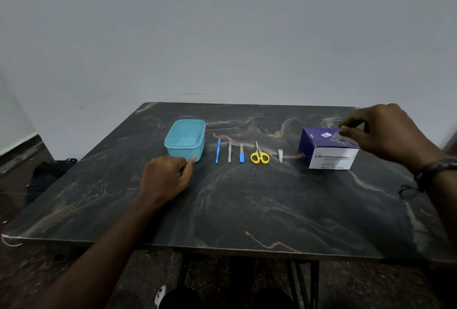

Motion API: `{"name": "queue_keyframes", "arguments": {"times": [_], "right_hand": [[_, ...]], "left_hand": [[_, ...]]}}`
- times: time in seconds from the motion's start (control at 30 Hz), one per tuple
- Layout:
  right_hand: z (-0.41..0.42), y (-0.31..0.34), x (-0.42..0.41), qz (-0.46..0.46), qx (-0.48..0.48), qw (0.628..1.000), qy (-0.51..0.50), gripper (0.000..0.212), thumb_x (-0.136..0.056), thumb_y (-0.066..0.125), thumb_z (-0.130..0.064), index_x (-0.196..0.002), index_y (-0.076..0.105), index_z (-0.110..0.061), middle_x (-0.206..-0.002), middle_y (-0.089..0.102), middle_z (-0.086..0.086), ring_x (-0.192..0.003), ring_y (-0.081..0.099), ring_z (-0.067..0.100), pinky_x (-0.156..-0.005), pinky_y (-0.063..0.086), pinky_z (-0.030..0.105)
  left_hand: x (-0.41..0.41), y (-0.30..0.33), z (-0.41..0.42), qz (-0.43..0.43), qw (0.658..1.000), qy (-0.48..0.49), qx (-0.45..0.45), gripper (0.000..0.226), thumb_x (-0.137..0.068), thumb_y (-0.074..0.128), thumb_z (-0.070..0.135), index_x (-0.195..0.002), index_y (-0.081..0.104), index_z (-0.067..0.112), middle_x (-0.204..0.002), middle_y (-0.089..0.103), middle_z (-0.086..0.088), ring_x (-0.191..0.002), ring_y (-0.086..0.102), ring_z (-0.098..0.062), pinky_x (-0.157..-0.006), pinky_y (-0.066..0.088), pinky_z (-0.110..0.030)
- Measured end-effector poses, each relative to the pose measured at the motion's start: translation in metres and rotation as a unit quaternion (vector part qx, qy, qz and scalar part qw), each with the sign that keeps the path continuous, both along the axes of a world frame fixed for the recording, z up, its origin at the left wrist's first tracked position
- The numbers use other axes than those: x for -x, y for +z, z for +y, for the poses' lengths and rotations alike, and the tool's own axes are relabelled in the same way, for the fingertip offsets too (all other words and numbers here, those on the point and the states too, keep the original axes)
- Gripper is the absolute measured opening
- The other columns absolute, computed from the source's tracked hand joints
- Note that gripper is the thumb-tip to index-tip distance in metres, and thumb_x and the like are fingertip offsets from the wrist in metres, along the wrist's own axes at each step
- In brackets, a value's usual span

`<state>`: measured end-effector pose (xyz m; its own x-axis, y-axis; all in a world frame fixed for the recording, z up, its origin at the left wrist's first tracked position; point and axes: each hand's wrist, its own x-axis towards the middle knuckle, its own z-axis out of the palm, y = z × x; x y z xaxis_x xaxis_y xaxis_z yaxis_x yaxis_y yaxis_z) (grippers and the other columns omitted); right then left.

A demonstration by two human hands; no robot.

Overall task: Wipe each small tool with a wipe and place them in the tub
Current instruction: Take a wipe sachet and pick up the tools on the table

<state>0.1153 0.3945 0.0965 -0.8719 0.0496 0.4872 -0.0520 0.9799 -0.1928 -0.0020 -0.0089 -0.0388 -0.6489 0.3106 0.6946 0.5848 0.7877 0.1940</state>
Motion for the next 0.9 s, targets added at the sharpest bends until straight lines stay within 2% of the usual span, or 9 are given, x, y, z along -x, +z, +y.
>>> {"name": "queue_keyframes", "arguments": {"times": [0.1,0.2,0.27,0.37,0.5,0.6,0.7,0.83,0.9], "right_hand": [[-0.002,0.001,0.006,-0.002,0.033,0.999,0.005,0.004,-0.086,0.071,-0.021,-0.088,0.075,-0.022,-0.080,0.073,-0.002,-0.062,0.056,0.003,-0.054,0.037,0.026],[-0.010,-0.001,0.015,0.028,0.086,0.996,0.015,0.002,-0.086,0.072,-0.021,-0.086,0.074,-0.021,-0.079,0.073,0.001,-0.066,0.059,0.005,-0.057,0.041,0.029],[-0.021,-0.003,0.021,0.052,0.151,0.987,0.024,0.003,-0.084,0.074,-0.022,-0.085,0.074,-0.019,-0.077,0.072,-0.001,-0.068,0.065,0.008,-0.059,0.052,0.033],[-0.043,-0.011,0.034,0.055,0.316,0.945,0.070,0.002,-0.083,0.075,-0.012,-0.084,0.073,-0.012,-0.077,0.072,-0.003,-0.062,0.068,-0.003,-0.063,0.057,0.016],[-0.069,-0.028,0.053,0.028,0.464,0.876,0.125,0.004,-0.082,0.075,-0.008,-0.082,0.072,-0.011,-0.078,0.074,0.006,-0.063,0.068,0.004,-0.064,0.054,0.018],[-0.087,-0.039,0.065,0.005,0.519,0.844,0.137,0.006,-0.082,0.075,-0.007,-0.085,0.072,-0.011,-0.070,0.072,0.002,-0.055,0.062,0.003,-0.049,0.045,0.015],[-0.104,-0.049,0.073,-0.026,0.545,0.824,0.153,0.009,-0.082,0.075,-0.005,-0.090,0.071,-0.007,-0.068,0.073,0.001,-0.054,0.062,0.006,-0.048,0.047,0.020],[-0.118,-0.065,0.080,-0.067,0.575,0.796,0.180,0.011,-0.082,0.073,0.000,-0.092,0.070,0.001,-0.065,0.071,0.000,-0.047,0.057,0.005,-0.044,0.045,0.018],[-0.121,-0.076,0.082,-0.085,0.593,0.780,0.181,0.007,-0.082,0.072,-0.001,-0.089,0.071,0.000,-0.066,0.071,0.005,-0.047,0.057,0.009,-0.044,0.044,0.019]], "left_hand": [[-0.001,0.001,0.000,0.005,1.000,-0.001,-0.005,0.044,-0.088,0.057,0.033,-0.049,0.059,0.014,-0.040,0.048,0.003,-0.034,0.039,-0.010,-0.039,0.037,-0.027],[-0.003,0.002,0.001,0.011,1.000,0.000,-0.004,0.044,-0.088,0.058,0.033,-0.048,0.057,0.014,-0.040,0.048,0.003,-0.034,0.037,-0.010,-0.040,0.034,-0.026],[-0.003,0.002,0.001,0.018,1.000,0.001,-0.002,0.044,-0.088,0.058,0.032,-0.048,0.057,0.014,-0.040,0.048,0.003,-0.034,0.037,-0.010,-0.040,0.033,-0.025],[-0.001,0.001,0.000,0.020,1.000,-0.013,0.000,0.044,-0.089,0.057,0.034,-0.050,0.060,0.014,-0.042,0.051,0.003,-0.034,0.039,-0.010,-0.040,0.035,-0.025],[0.001,-0.002,0.001,0.028,0.998,-0.044,-0.020,0.043,-0.090,0.058,0.035,-0.054,0.064,0.012,-0.046,0.056,0.002,-0.037,0.039,-0.008,-0.040,0.036,-0.023],[-0.003,0.002,0.012,0.024,0.994,-0.077,-0.070,0.047,-0.092,0.058,0.034,-0.051,0.059,0.011,-0.045,0.050,0.004,-0.037,0.039,-0.009,-0.039,0.036,-0.027],[-0.009,0.015,0.035,-0.018,0.982,-0.098,-0.161,0.045,-0.090,0.065,0.030,-0.050,0.053,0.014,-0.044,0.044,0.008,-0.040,0.037,-0.008,-0.042,0.031,-0.022],[-0.016,0.035,0.074,-0.190,0.925,-0.166,-0.285,0.003,-0.088,0.069,0.019,-0.087,0.072,0.020,-0.069,0.067,0.002,-0.049,0.057,-0.010,-0.047,0.049,-0.023],[-0.018,0.037,0.085,-0.232,0.902,-0.218,-0.292,0.026,-0.087,0.069,0.011,-0.109,0.067,0.025,-0.085,0.069,0.003,-0.050,0.062,-0.021,-0.050,0.056,-0.031]]}}
